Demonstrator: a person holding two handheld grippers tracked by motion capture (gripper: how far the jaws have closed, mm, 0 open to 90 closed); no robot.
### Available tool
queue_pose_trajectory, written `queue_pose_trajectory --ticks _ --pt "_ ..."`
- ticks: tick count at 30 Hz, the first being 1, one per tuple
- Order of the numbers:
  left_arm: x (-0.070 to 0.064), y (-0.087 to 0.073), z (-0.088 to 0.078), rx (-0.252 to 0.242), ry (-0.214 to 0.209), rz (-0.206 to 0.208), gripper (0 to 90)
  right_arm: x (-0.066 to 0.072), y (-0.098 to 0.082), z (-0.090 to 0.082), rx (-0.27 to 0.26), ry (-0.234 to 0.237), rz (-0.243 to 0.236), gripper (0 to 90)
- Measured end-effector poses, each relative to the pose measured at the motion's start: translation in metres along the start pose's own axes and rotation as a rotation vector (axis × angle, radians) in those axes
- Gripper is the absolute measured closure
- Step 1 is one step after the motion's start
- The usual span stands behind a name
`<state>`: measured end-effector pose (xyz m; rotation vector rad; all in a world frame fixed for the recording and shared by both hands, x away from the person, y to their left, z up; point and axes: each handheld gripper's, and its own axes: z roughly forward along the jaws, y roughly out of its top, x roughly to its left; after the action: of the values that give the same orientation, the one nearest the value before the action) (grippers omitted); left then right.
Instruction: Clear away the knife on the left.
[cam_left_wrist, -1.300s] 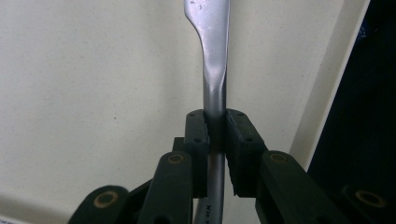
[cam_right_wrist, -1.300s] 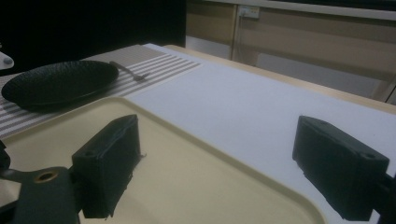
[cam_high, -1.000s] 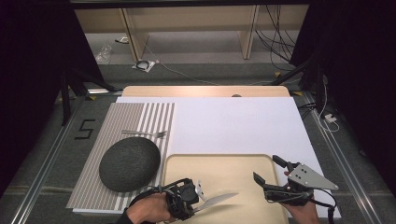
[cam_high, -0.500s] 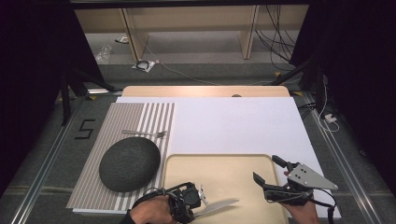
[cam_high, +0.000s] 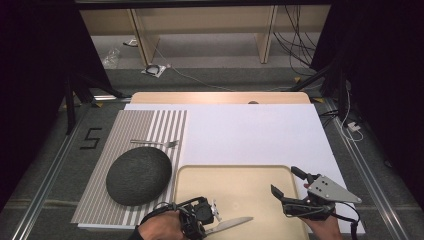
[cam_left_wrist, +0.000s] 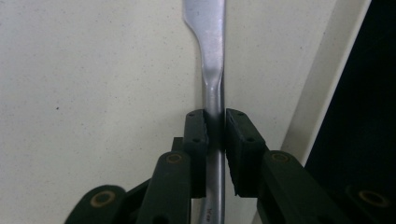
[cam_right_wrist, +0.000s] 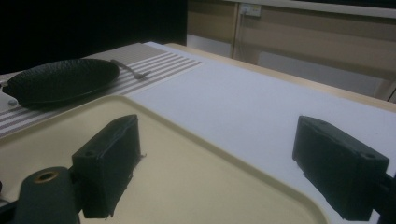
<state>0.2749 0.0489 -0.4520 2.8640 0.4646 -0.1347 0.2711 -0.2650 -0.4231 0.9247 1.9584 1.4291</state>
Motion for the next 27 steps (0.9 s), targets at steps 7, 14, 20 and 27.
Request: queue_pose_trajectory --ticks 7,14,20,27 --pt "-0.005 0.001 -0.016 -0.072 0.035 0.026 62.4 0.001 0.000 0.000 0.010 -0.001 0.002 16.0" --pt "-0.011 0.005 -0.014 -0.165 0.072 0.056 58.2 0.000 0.000 0.000 0.003 -0.001 -0.002 16.0" --pt "-0.018 0.007 -0.011 -0.209 0.094 0.122 77.6 0.000 0.000 -0.001 0.001 -0.001 -0.002 16.1" --pt "-0.022 0.009 -0.007 -0.222 0.092 0.127 86.1 0.000 0.000 -0.001 0.005 -0.002 -0.003 16.1"
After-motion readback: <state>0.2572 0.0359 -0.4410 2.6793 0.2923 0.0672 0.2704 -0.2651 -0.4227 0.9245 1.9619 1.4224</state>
